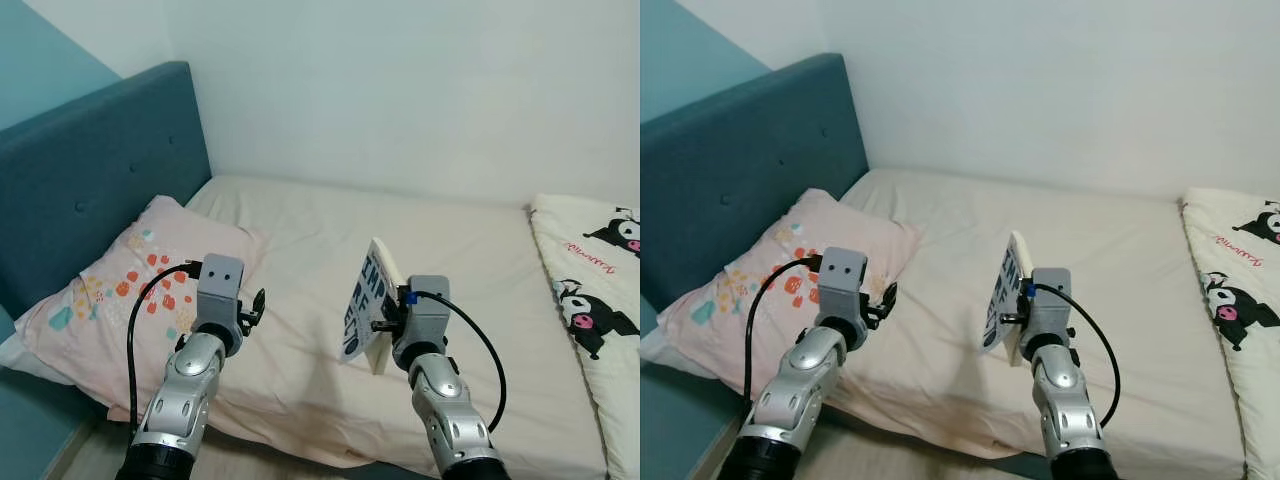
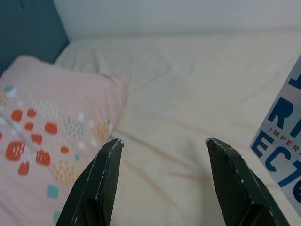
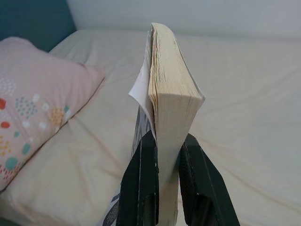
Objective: Clean up the room
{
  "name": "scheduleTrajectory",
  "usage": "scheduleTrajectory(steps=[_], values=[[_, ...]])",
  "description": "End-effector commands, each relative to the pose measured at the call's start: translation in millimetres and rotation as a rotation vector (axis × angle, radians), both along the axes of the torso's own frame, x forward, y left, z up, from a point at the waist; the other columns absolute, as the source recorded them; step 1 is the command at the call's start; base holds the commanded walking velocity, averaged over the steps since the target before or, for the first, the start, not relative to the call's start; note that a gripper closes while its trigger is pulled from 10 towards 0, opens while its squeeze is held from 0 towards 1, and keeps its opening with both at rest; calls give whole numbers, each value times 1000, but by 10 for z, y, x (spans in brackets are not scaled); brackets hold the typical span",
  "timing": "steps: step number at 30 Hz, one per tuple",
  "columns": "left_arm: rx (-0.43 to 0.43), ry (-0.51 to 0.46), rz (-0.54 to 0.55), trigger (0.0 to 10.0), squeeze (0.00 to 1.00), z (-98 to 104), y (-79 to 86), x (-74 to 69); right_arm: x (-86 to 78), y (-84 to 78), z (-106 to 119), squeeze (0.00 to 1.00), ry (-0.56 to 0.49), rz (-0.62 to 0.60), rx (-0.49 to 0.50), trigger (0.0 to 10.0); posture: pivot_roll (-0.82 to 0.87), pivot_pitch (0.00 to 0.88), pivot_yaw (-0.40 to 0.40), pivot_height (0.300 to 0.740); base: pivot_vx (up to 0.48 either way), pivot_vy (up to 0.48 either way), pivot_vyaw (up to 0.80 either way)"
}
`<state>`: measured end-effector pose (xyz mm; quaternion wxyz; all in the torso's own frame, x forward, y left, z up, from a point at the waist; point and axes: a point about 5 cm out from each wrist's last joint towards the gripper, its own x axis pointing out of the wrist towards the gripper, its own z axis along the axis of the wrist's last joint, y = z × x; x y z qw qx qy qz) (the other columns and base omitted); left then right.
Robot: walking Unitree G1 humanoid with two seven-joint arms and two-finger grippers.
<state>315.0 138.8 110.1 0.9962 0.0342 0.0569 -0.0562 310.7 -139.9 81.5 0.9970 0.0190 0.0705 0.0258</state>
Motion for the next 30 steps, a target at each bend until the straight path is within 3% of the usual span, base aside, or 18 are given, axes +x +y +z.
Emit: scheduleTrajectory(steps=[1,7,11,15,25,30], values=[[-13,10,15,10000,0,-6,7,21,33,3,73,0,-32,2,-4,10000,8,4,-25,740,0,0,0],[-45,-17,37,10000,0,38,21,39,50,9,86,0,-33,24,-29,10000,7,1,-29,740,82,0,0],[-52,-19,38,10000,0,47,26,37,51,35,92,0,-38,37,-32,10000,7,1,-30,740,339,0,800],[-54,-19,37,10000,0,49,24,34,45,36,89,0,-41,22,19,10000,8,1,-31,740,379,0,0],[-53,-22,42,10000,0,50,29,36,49,62,82,0,-30,73,-39,10000,9,4,-32,740,383,0,0],[-50,-24,42,10000,0,49,31,31,30,124,74,0,-35,106,-62,10000,9,3,-33,740,382,0,800]])
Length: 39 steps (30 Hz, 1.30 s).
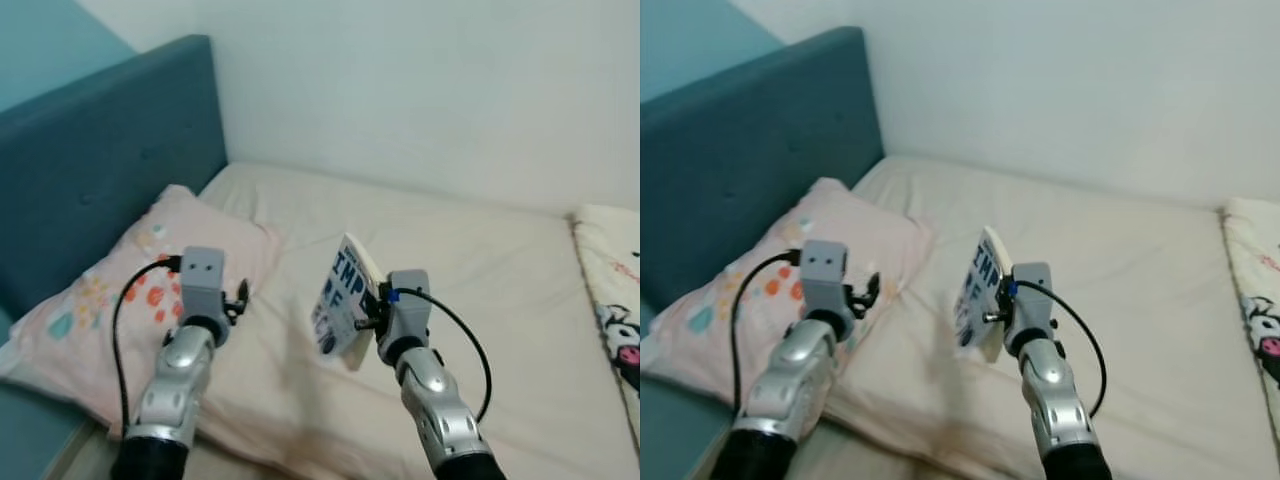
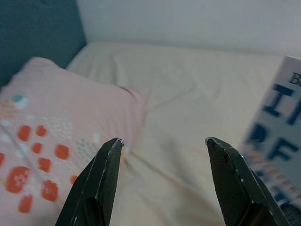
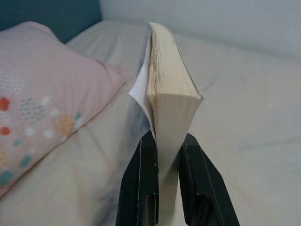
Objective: Clean up the room
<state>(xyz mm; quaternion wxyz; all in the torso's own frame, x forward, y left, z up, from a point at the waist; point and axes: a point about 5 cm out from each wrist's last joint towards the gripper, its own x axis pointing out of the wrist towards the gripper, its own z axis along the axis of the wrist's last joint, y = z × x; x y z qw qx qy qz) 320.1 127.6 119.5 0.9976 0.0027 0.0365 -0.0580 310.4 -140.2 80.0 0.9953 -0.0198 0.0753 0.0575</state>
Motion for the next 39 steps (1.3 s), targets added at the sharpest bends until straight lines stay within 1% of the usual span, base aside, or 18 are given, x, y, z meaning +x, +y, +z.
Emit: scheduleTrajectory(steps=[1,3,5,12,13,16,23,39], values=[[14,15,43,10000,0,-46,144,-20,33,127,89,0,-40,38,12,10000,9,3,-33,740,382,0,800],[14,15,46,10000,0,-47,148,-22,30,131,83,0,-36,36,44,10000,10,0,-34,740,382,0,400],[12,12,53,10000,0,-47,161,-26,28,132,81,0,-34,42,41,10000,10,0,-34,740,315,0,0],[7,19,59,10000,0,-73,208,-41,27,124,67,0,-23,34,52,10000,10,0,-33,740,0,0,0],[6,19,59,10000,0,-76,215,-44,27,124,66,0,-23,34,53,10000,10,0,-33,740,0,480,0],[7,19,60,10000,0,-79,217,-48,23,124,62,0,-22,35,53,10000,11,0,-32,740,0,395,0],[26,16,42,10000,0,-77,206,-54,17,137,50,0,-19,32,57,10000,12,0,-32,740,0,0,0],[24,13,40,10000,0,-70,208,-61,19,119,48,0,-18,19,62,10000,16,0,-32,740,0,466,0]])
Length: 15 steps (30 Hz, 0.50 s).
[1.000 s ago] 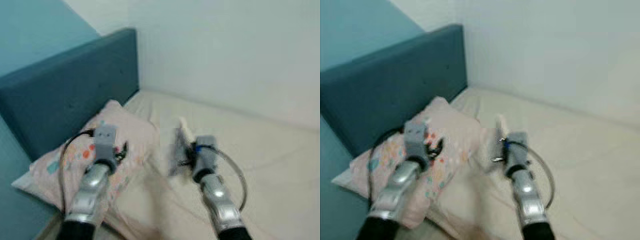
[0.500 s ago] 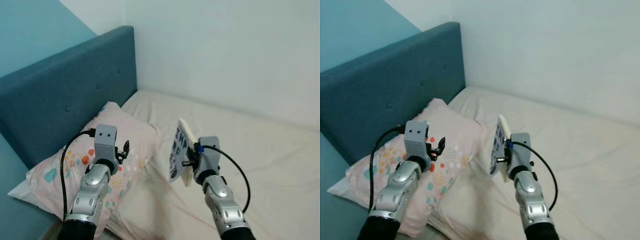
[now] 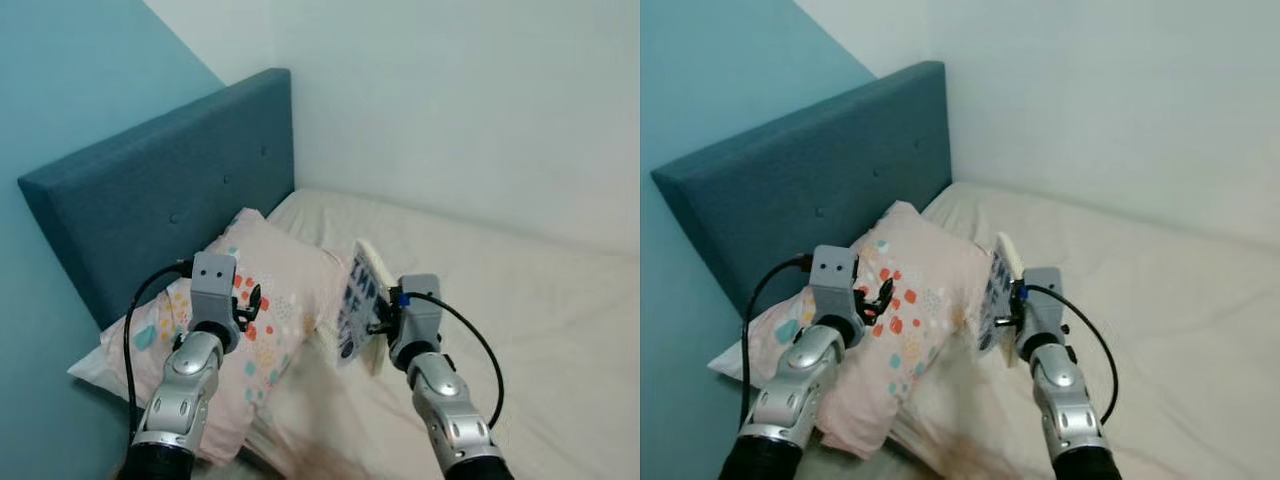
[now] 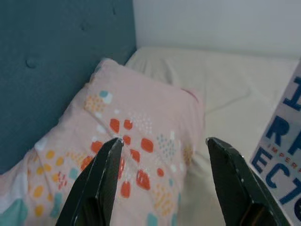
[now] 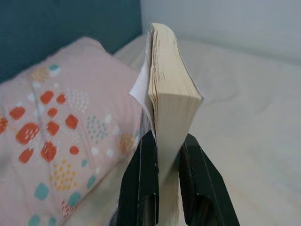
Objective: Clean up the room
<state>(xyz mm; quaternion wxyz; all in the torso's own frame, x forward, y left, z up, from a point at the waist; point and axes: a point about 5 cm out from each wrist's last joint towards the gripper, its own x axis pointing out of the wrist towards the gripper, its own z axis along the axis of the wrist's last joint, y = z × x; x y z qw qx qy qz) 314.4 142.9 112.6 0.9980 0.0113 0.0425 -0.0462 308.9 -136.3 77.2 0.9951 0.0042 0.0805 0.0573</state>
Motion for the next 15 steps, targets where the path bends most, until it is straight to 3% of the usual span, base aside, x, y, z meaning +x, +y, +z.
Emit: scheduleTrajectory(steps=[1,2,3,15], values=[[6,2,16,10000,0,-1,54,-4,34,80,76,0,-32,22,15,10000,16,0,-32,740,0,476,0],[81,-5,22,10000,0,11,67,4,36,80,78,0,-32,20,16,10000,17,0,-31,740,0,0,0],[99,-6,24,10000,0,13,73,7,37,81,78,0,-32,20,17,10000,17,0,-30,740,0,0,0],[103,-6,-9,10000,0,19,-3,11,26,62,73,0,-34,6,30,10000,17,0,-25,740,0,-480,0]])
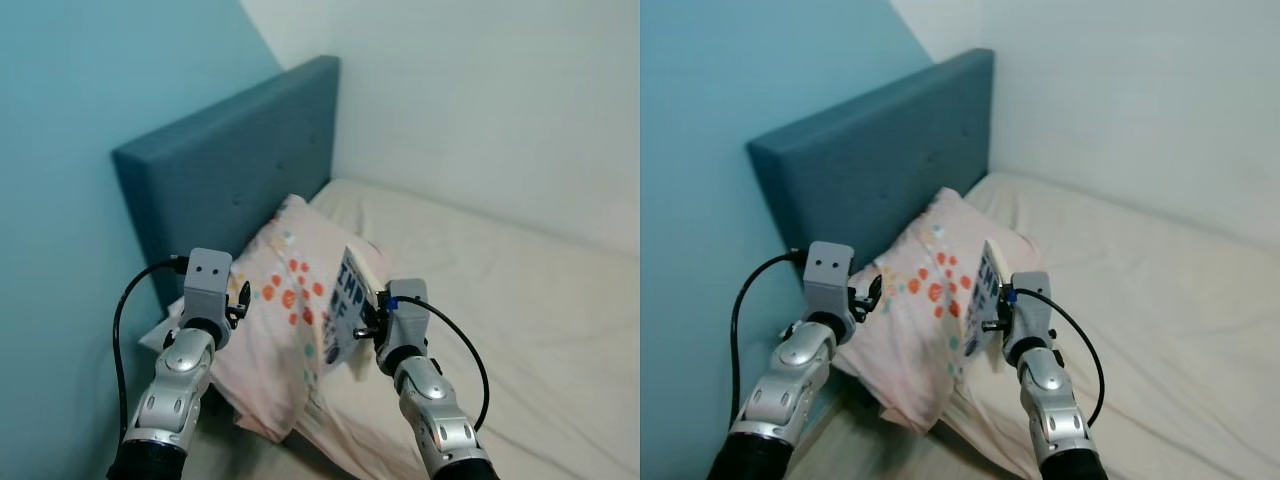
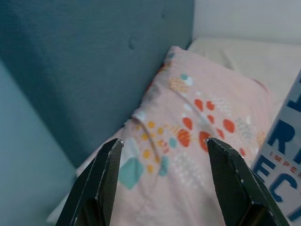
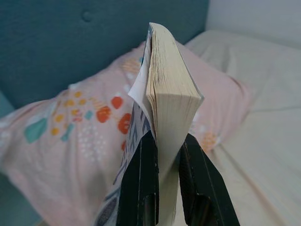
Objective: Clean up the room
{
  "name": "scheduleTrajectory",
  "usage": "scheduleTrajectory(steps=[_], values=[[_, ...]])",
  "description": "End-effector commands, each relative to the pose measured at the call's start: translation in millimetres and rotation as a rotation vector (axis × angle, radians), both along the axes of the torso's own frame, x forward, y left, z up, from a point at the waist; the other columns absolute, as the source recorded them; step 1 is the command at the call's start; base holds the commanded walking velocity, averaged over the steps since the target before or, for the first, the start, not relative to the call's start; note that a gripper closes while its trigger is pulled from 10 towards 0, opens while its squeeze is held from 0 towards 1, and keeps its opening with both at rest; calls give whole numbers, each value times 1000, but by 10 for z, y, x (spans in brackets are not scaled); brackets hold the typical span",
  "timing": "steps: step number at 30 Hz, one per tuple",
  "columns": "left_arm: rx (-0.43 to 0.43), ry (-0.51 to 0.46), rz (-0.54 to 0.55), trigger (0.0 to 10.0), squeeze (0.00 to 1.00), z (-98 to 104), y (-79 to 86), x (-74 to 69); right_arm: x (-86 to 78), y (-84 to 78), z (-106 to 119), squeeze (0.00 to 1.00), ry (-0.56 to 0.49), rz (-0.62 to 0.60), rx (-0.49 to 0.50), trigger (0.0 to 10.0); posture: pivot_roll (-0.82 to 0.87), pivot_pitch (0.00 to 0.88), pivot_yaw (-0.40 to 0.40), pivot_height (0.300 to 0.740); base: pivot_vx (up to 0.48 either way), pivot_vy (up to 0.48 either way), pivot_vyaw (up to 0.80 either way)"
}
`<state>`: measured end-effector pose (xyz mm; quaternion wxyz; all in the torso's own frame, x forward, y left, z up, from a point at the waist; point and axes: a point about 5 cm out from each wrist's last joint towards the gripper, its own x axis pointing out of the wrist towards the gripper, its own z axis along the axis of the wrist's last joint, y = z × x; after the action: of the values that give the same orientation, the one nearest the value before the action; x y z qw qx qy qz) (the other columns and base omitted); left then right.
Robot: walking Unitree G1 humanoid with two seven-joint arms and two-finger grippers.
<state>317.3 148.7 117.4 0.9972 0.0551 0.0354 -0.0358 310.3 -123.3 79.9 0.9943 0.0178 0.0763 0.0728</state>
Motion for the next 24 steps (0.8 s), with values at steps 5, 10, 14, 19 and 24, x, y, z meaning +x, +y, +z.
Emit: scheduleTrajectory(steps=[5,10,14,19,24], values=[[-12,27,-31,10000,0,-49,-76,-24,15,-79,47,0,-28,-31,4,10000,18,0,-23,740,0,-384,0],[-17,34,-29,10000,0,-53,-76,-16,20,-80,51,0,-28,-34,6,10000,18,0,-21,740,0,0,0],[-2,34,-24,10000,0,-59,-77,-8,23,-89,53,0,-29,-42,7,10000,15,0,-21,740,0,0,0],[-1,38,-18,10000,0,-67,-73,-5,25,-99,57,0,-29,-38,-19,10000,15,0,-20,740,0,0,0],[-30,40,-16,10000,0,-63,-71,-1,24,-91,56,0,-31,-30,-31,10000,13,0,-22,740,0,0,0]])
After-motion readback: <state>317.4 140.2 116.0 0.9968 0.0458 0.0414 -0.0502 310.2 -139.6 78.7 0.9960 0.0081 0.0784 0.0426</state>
